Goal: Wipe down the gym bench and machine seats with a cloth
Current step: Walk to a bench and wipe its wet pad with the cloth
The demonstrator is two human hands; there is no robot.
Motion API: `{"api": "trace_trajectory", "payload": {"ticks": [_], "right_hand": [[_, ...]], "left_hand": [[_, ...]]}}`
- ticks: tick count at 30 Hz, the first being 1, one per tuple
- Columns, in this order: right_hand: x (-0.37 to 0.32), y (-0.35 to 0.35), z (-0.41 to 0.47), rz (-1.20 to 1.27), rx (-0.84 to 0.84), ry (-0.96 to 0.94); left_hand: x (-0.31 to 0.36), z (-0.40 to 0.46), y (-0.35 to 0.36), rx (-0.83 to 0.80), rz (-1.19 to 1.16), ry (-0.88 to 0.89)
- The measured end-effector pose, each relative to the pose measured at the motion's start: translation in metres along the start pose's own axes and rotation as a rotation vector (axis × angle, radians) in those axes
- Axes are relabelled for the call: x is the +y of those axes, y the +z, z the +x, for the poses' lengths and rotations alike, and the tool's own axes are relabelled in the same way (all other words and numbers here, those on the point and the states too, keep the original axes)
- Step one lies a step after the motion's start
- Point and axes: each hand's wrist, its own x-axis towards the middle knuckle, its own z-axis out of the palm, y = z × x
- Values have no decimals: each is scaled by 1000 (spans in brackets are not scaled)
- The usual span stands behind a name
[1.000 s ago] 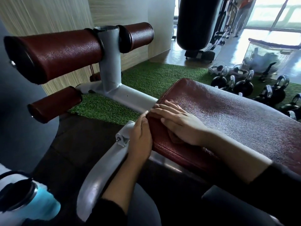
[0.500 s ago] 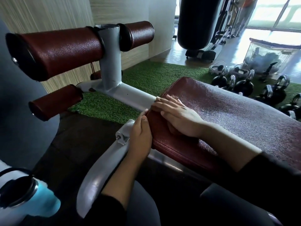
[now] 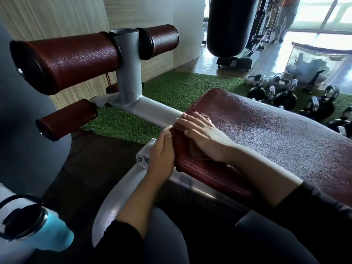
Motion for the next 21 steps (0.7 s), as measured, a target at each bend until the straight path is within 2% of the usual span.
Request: {"api": "trace_trajectory", "payload": {"ticks": [3,5,7,9,12,14,18,21], "right_hand": [[-17,0,-11,311,-9,-69],[-14,-7,-19,446,108,-11],[-1,-12,-27,315,252,54],[17,-15,-32,153,319,93],[40,-11,-36,64,320,160],[44,-10,-38,56,305,214],[41,-6,-37,3,269,232],[41,-6,-38,10,271,234]], "left_hand": [[11,1,-5,-1,-6,-96],[20,4,-4,100,230,-48],[32,4,2,170,477,107],[42,2,16,126,700,235],[45,-2,35,59,975,249],[41,-3,34,-7,1040,246],[38,-4,15,-121,945,254],[36,-15,16,-218,1059,352]]}}
